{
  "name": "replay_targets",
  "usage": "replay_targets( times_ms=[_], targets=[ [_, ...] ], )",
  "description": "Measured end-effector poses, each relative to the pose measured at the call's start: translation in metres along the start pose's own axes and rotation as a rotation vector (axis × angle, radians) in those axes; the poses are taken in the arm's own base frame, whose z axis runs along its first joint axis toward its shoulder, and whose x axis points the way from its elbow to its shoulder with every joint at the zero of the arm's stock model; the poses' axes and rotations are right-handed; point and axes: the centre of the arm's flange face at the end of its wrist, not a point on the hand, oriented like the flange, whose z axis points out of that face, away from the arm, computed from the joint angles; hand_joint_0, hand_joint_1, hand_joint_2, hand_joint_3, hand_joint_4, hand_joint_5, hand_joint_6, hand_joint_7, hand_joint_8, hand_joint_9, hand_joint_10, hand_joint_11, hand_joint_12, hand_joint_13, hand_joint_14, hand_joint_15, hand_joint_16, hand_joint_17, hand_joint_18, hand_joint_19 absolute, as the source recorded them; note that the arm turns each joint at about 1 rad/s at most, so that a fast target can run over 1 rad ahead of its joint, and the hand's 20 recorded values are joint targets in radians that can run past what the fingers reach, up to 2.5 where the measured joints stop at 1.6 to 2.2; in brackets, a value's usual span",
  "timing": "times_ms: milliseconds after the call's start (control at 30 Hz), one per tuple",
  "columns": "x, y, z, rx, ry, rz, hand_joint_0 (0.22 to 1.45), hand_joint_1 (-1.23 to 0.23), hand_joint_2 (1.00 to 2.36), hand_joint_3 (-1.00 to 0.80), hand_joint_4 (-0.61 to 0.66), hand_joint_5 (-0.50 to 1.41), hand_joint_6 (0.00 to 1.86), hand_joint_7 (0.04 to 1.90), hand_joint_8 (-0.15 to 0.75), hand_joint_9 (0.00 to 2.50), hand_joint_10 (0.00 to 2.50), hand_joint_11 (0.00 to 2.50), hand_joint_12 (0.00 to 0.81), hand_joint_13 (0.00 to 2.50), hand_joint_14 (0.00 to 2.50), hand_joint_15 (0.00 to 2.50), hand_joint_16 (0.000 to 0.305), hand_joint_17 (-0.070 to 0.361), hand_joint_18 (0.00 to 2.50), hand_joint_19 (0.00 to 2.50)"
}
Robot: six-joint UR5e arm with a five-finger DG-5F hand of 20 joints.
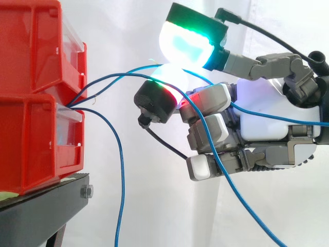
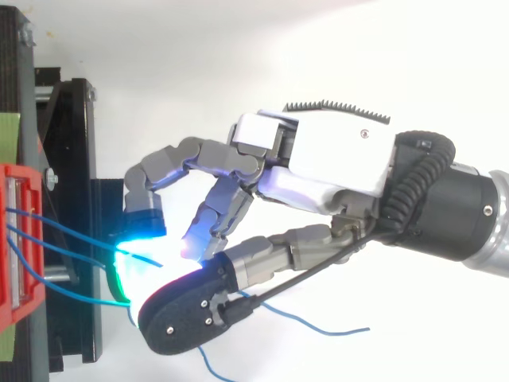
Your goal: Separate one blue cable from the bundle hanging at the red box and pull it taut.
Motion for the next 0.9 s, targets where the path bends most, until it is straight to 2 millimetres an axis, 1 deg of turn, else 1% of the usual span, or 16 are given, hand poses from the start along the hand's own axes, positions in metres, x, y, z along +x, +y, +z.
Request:
replay_targets(
  times_ms=[233,300,367,400,467,600,667,700,800,900],
  targets=[
    [0.0002,0.0001,-0.0001,0.000,0.000,-0.001,0.57,-0.61,1.00,-0.50,0.11,-0.20,0.81,1.16,0.283,1.24,0.03,1.26,0.355,1.21,0.03,0.83,0.044,0.098,0.88,0.67],
    [0.0002,0.0001,-0.0001,0.000,0.000,-0.001,0.56,-0.56,1.00,-0.50,0.11,-0.20,0.80,1.15,0.290,1.25,0.03,1.25,0.357,1.20,0.03,0.83,0.044,0.098,0.89,0.68],
    [0.0002,-0.0002,-0.0001,0.001,0.000,-0.002,0.57,-0.52,1.00,-0.50,0.11,-0.18,0.78,1.19,0.286,1.25,0.03,1.23,0.355,1.20,0.03,0.82,0.045,0.101,0.89,0.69],
    [0.0002,-0.0001,-0.0002,0.001,0.000,-0.002,0.57,-0.52,1.00,-0.50,0.11,-0.18,0.78,1.19,0.288,1.25,0.03,1.23,0.355,1.20,0.03,0.82,0.045,0.101,0.89,0.69],
    [0.0001,-0.0002,-0.0004,0.002,0.000,-0.002,0.56,-0.58,1.00,-0.50,0.12,-0.18,0.77,1.20,0.293,1.24,0.03,1.21,0.360,1.19,0.03,0.82,0.046,0.103,0.88,0.69],
    [0.0005,-0.0002,-0.0005,0.003,0.001,-0.002,0.55,-0.60,1.00,-0.50,0.12,-0.18,0.77,1.19,0.298,1.24,0.03,1.20,0.368,1.19,0.03,0.81,0.047,0.105,0.89,0.68],
    [0.0011,-0.0003,-0.0006,0.003,0.002,-0.002,0.62,-0.53,1.00,-0.50,0.10,-0.18,0.77,1.20,0.288,1.24,0.03,1.20,0.352,1.18,0.03,0.81,0.045,0.101,0.87,0.70],
    [0.0014,-0.0004,-0.0007,0.003,0.002,-0.002,0.63,-0.53,1.00,-0.50,0.10,-0.18,0.77,1.20,0.283,1.24,0.03,1.20,0.353,1.18,0.03,0.80,0.045,0.101,0.87,0.70],
    [0.0019,-0.0007,-0.0010,0.004,0.003,-0.002,0.63,-0.53,1.01,-0.42,0.09,-0.18,0.76,1.21,0.286,1.23,0.03,1.18,0.358,1.17,0.03,0.81,0.046,0.102,0.87,0.70],
    [0.0021,-0.0005,-0.0009,0.003,0.003,-0.002,0.63,-0.57,1.01,-0.33,0.09,-0.18,0.75,1.21,0.283,1.21,0.03,1.18,0.360,1.15,0.03,0.81,0.046,0.104,0.85,0.71]
  ],
)
